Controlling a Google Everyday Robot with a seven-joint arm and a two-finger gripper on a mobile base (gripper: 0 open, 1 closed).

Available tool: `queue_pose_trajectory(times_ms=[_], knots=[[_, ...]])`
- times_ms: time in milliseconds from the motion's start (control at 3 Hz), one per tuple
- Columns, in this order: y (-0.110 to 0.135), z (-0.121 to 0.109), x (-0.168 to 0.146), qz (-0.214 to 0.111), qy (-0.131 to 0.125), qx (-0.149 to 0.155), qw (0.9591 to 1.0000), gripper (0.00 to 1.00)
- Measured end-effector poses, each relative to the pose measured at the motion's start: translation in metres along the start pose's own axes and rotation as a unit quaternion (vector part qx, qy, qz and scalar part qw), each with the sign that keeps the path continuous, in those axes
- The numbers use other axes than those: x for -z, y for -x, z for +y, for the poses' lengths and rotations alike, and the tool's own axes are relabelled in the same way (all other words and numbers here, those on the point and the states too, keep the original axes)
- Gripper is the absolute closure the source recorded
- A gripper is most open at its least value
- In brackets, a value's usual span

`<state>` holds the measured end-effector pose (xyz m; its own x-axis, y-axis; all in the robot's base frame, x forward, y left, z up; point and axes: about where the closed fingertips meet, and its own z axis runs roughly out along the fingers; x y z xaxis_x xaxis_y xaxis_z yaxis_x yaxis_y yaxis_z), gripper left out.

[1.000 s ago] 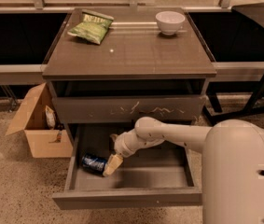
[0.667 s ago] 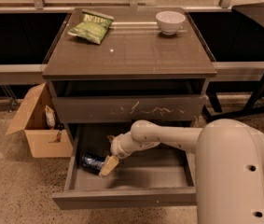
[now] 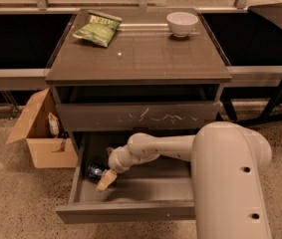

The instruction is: Pick pepsi can from middle drawer and place on counter

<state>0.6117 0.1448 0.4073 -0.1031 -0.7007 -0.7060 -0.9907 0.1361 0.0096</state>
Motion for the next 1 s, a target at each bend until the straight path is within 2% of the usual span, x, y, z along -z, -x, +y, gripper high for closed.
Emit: queue_pose_trajectory(times_ms=[333, 667, 1000], knots=[[-0.001, 0.005, -0.022, 0.007, 0.009, -0.009, 0.9999, 0.02], [-0.002, 0.009, -0.033, 0.009, 0.017, -0.014, 0.9997, 0.26], [0.001, 0.013, -0.035, 0.005, 0.023, -0.010, 0.9997, 0.56]])
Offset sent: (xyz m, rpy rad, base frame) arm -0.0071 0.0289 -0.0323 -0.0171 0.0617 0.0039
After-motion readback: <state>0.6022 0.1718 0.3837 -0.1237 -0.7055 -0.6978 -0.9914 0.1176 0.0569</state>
